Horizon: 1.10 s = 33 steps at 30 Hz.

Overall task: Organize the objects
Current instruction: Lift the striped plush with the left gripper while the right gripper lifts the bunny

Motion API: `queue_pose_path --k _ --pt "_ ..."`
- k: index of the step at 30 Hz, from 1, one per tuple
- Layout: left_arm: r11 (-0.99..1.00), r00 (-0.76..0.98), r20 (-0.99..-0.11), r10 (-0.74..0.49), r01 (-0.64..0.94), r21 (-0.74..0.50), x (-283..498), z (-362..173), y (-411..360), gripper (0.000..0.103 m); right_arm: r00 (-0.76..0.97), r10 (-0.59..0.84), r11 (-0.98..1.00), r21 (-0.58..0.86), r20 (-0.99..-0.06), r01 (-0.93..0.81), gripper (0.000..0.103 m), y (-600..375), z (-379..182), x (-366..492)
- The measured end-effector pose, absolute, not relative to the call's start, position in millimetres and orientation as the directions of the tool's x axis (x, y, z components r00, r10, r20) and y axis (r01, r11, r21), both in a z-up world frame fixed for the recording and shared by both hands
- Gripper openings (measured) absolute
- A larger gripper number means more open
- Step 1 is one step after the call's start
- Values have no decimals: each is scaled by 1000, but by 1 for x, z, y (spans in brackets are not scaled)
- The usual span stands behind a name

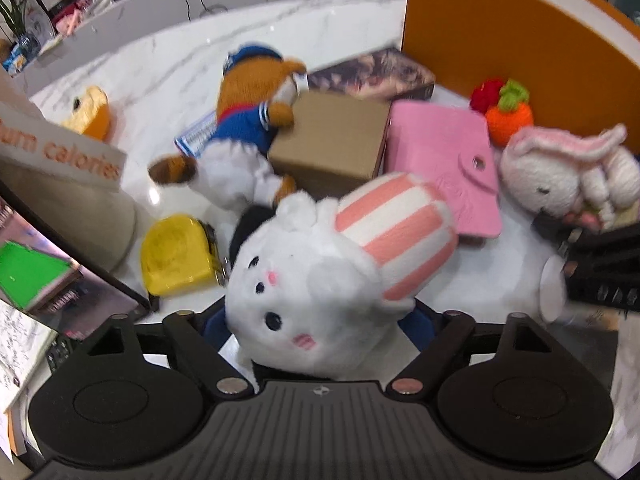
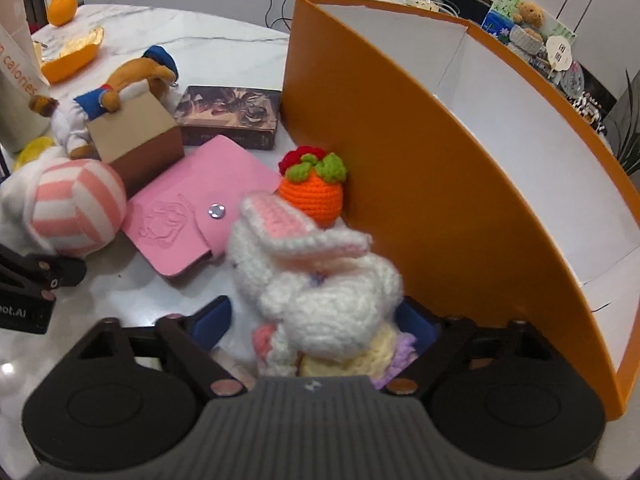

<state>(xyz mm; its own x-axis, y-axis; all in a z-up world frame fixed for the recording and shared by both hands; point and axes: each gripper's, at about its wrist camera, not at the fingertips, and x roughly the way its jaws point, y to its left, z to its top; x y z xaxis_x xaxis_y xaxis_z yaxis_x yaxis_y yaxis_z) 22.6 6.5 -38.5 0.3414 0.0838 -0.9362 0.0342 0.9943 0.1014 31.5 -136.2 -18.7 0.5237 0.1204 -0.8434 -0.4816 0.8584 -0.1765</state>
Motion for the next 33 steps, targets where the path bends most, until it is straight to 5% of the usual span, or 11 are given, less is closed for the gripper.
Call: queue_pose_path --k 12,33 --pt "1000 334 -942 5 -13 1 14 -34 18 89 500 163 859 -127 -850 -495 67 -143 -10 33" --pt "993 460 -886 -52 -66 -93 6 9 26 87 541 386 875 111 -747 -471 65 -171 55 26"
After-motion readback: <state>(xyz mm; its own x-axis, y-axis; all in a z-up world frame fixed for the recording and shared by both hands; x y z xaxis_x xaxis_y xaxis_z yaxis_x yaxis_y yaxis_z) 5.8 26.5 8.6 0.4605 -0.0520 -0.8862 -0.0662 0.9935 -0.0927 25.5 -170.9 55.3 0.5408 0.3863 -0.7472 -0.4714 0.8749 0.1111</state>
